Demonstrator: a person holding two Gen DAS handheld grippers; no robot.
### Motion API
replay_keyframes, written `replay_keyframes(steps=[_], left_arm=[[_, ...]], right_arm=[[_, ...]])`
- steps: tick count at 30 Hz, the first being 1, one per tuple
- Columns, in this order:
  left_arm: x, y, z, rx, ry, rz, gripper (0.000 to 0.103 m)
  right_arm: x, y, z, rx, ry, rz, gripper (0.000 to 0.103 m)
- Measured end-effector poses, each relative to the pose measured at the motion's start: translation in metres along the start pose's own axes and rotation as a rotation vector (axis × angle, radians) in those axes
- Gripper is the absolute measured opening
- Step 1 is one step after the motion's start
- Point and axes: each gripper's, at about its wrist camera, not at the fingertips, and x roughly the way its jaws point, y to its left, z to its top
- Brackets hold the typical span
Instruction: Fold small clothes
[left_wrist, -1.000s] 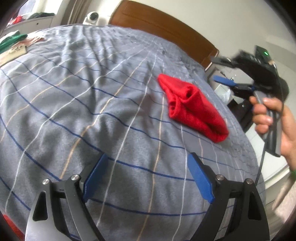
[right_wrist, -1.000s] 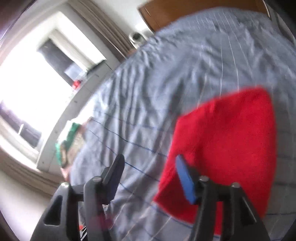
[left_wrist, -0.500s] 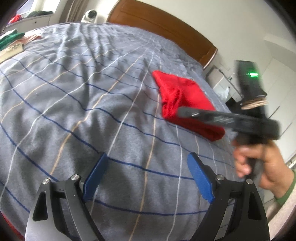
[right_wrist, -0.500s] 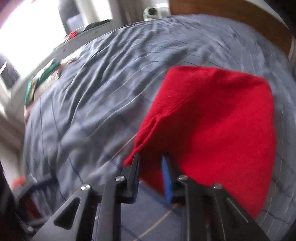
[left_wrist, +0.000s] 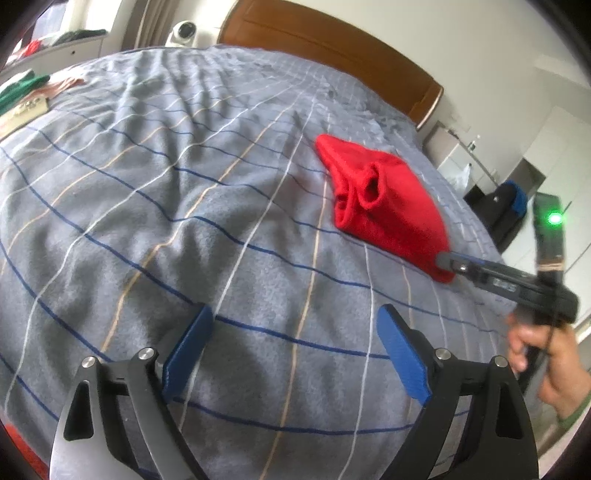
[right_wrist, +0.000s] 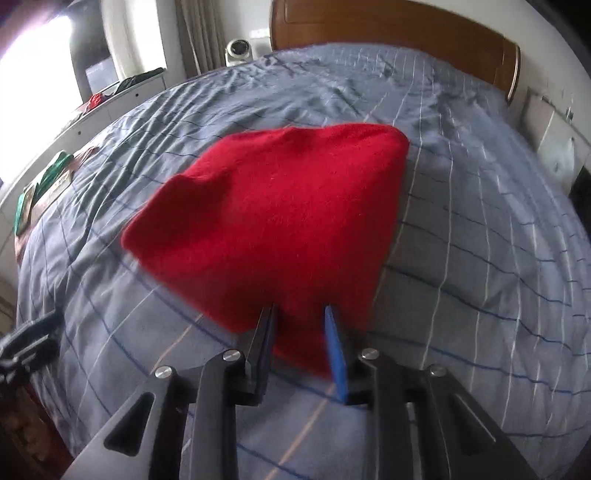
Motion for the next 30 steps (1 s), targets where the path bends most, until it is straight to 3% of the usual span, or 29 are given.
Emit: replay_keyframes(steps=[2,8,10,11,15,19,20,24,28,30], left_arm=[[0.001,-0.003,-0.001,0.024,0.002,0.019,0.092],[0.005,-0.007,-0.005,0.056,0.007,0.05,0.094],[0.003,-0.007,-0.006,0.058,0.011,0.054,0.094],[0.0,-0.008,-0.005,0.05,0.018,0.045,0.094],[-0.003,-0.01,0.028,-0.049,0.019,-0.126,0.096],[0.037,-0.041,0.097,0.029,0.099,-0.227,0.097],[0.048,-0.046,0.106,0.047,0.116,-0.221,0.097],[0.114,-0.057,0.141,0.104,0.205,-0.085,0.097],[0.162,-0.052,0.14,0.108,0.325,0.001,0.097],[0.168,-0.051,0.136,0.12,0.336,0.018,0.098]], right_arm=[[-0.007,0.004,-0.005,0.006,-0.004,0.013,0.045],[-0.011,-0.008,-0.021,0.057,-0.037,0.02,0.049],[-0.017,-0.019,-0.026,0.118,-0.067,0.037,0.065],[-0.02,-0.026,-0.029,0.148,-0.083,0.045,0.069],[-0.028,-0.059,-0.034,0.287,-0.126,0.096,0.076],[-0.018,-0.099,-0.022,0.438,-0.14,0.183,0.08],[-0.014,-0.106,-0.016,0.468,-0.144,0.216,0.08],[0.02,-0.127,0.018,0.598,-0.129,0.363,0.081],[0.06,-0.126,0.046,0.649,-0.1,0.433,0.081],[0.087,-0.115,0.055,0.645,-0.022,0.453,0.081]])
